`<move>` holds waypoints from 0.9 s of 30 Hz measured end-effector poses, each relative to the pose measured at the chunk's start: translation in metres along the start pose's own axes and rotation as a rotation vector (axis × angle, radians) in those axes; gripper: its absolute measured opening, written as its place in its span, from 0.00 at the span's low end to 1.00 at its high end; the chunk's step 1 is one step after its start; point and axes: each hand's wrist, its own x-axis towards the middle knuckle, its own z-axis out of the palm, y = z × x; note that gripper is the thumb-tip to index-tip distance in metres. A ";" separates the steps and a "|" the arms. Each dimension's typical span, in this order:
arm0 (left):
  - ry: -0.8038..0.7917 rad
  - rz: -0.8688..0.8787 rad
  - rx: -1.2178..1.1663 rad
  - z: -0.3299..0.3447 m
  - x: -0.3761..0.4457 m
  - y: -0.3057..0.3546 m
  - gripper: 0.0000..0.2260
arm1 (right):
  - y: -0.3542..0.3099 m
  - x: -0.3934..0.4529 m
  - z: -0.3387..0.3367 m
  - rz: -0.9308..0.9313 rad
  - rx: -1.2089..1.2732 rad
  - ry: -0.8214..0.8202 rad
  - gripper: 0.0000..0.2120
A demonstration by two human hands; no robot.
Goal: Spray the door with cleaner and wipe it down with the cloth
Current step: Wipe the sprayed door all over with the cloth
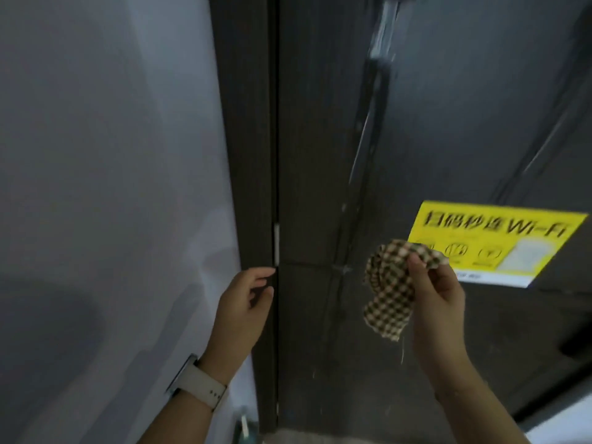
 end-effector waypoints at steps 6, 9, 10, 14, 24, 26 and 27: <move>0.098 0.264 0.100 -0.011 0.070 0.120 0.13 | -0.121 0.069 0.022 -0.313 0.067 0.028 0.03; 0.152 0.417 0.133 -0.023 0.105 0.176 0.13 | -0.174 0.101 0.039 -0.448 0.091 0.026 0.03; 0.165 0.467 0.143 -0.029 0.117 0.193 0.12 | -0.190 0.111 0.045 -0.479 0.114 0.036 0.03; 0.235 0.652 0.182 -0.054 0.172 0.252 0.12 | -0.250 0.152 0.067 -0.570 0.203 0.093 0.05; 0.649 0.967 0.592 -0.082 0.314 0.335 0.18 | -0.360 0.239 0.159 -1.015 -0.164 0.156 0.07; 0.736 0.994 0.618 -0.085 0.324 0.333 0.21 | -0.371 0.251 0.171 -1.133 -0.235 0.160 0.07; 0.769 0.988 0.582 -0.086 0.327 0.332 0.22 | -0.372 0.259 0.174 -1.230 -0.294 0.190 0.06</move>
